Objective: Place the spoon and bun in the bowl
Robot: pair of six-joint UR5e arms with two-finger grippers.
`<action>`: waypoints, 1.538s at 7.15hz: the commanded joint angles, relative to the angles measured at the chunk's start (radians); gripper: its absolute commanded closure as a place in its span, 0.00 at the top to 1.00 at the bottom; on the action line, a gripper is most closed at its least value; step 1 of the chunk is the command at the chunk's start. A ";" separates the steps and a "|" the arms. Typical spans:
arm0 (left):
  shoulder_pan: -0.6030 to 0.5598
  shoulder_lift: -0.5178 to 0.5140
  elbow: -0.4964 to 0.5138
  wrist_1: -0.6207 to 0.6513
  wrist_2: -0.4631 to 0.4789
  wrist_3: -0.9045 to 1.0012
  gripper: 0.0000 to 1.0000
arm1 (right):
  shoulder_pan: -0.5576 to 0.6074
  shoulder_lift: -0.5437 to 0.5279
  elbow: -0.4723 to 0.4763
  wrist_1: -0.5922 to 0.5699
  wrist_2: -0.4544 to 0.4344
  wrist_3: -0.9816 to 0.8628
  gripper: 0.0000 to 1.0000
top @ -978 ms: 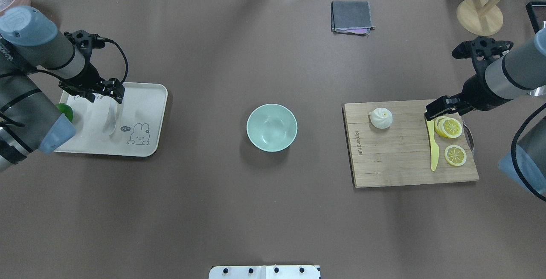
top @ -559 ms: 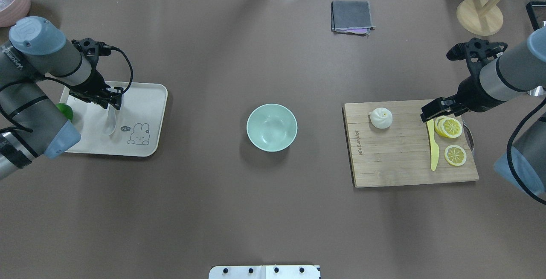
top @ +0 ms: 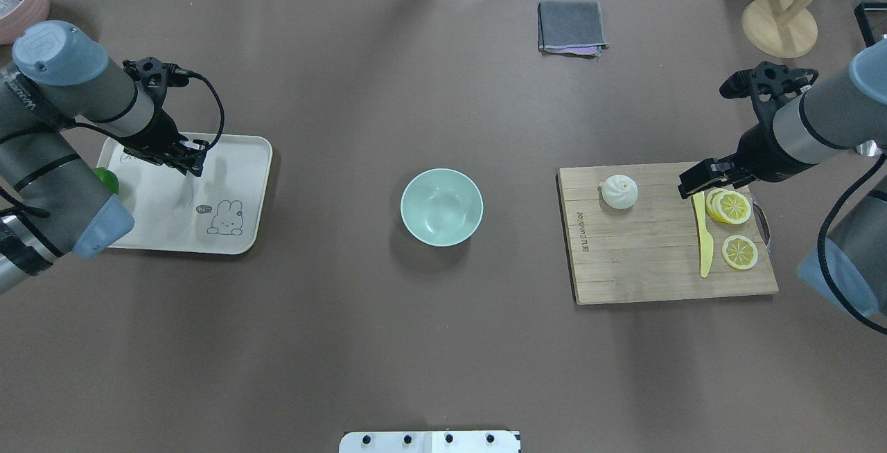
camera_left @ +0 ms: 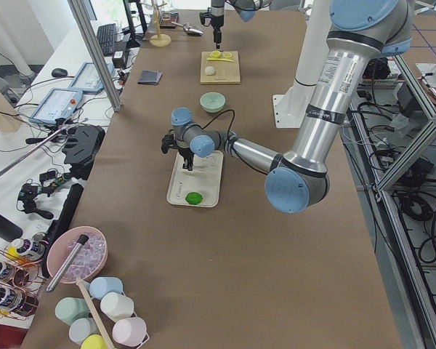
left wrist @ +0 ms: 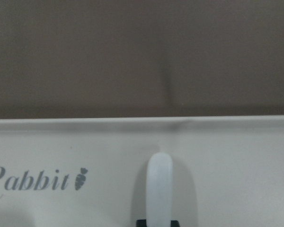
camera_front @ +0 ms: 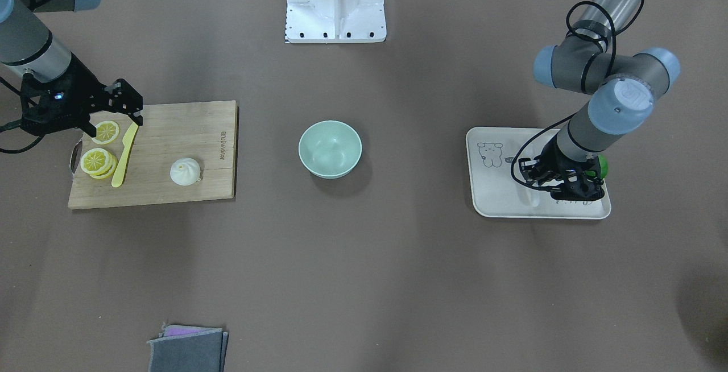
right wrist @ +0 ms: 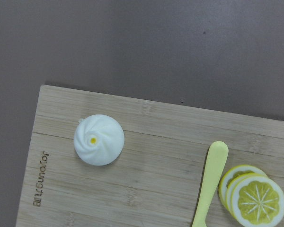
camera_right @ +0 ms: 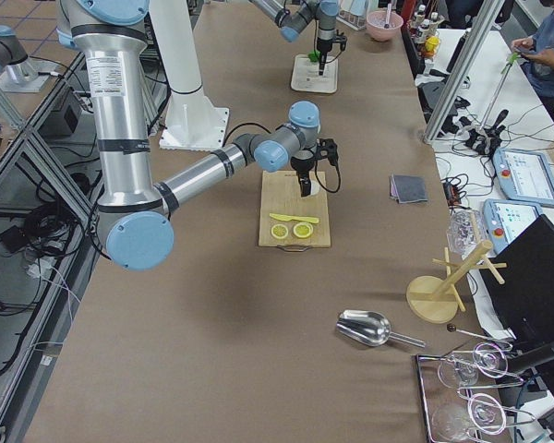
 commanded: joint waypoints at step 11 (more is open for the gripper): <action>0.290 -0.475 0.157 -0.112 0.194 -0.509 0.00 | -0.148 0.197 -0.217 0.045 -0.150 0.000 0.89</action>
